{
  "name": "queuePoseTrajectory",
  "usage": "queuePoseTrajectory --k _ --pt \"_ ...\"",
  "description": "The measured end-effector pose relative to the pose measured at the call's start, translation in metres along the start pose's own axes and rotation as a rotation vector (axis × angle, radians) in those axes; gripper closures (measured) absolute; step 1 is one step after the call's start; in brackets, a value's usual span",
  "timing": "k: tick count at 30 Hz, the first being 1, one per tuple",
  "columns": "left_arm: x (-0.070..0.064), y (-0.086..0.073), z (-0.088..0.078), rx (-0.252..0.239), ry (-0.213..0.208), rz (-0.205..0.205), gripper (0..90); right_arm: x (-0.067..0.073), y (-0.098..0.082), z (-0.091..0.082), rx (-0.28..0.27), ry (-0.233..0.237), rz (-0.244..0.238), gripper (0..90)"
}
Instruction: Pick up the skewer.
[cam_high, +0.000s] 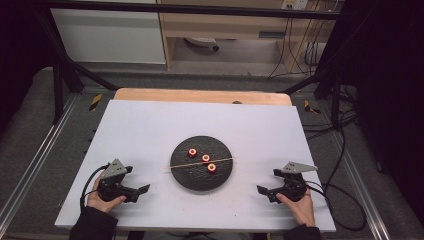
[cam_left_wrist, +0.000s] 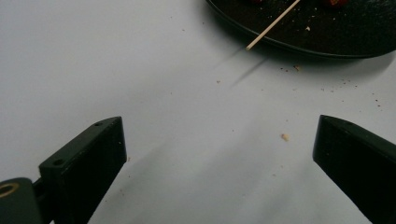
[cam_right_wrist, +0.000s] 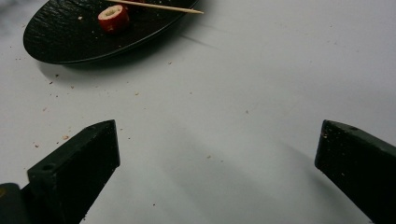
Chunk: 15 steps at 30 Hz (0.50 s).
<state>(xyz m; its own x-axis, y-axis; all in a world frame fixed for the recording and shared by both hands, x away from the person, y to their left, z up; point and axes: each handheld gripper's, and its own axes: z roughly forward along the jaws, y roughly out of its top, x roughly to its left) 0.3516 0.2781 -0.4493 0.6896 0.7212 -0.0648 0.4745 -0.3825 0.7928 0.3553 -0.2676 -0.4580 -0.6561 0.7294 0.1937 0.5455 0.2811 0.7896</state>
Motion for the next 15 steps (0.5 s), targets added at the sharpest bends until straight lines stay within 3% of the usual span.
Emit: queuePoseTrajectory --k 15 --pt "-0.0070 0.0066 0.0003 0.005 0.003 0.008 3.0 -0.0001 0.0007 -0.0019 -0.001 0.006 0.009 0.5"
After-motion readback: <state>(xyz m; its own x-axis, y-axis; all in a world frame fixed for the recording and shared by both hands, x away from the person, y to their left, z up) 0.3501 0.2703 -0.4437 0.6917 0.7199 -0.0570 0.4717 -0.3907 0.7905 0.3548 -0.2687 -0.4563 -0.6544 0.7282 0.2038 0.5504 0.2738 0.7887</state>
